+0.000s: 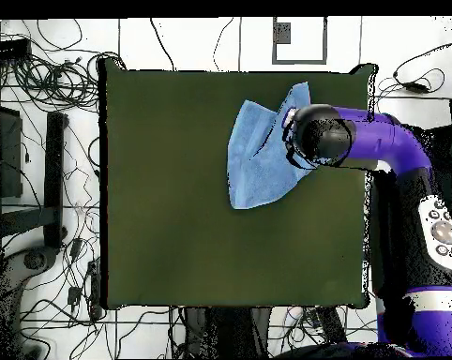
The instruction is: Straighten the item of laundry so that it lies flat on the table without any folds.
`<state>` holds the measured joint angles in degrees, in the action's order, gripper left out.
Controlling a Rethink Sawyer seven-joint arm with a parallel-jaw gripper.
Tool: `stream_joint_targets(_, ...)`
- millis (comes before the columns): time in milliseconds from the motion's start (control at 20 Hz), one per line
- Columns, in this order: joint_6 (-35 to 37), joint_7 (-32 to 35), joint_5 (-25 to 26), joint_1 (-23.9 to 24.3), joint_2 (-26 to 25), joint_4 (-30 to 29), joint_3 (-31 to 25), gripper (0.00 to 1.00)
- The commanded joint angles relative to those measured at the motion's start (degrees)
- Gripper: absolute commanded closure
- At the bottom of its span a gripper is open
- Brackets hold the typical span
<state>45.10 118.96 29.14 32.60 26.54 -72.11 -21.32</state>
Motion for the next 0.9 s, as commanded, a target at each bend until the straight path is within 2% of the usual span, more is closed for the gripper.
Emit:
stream_joint_targets(50,-2.54,-1.20,-0.09,-2.08,-0.86,-6.04,-0.89,0.00)
stream_joint_targets(900,-2.14,-2.47,0.31,-1.87,-1.03,-6.95,-1.05,0.00)
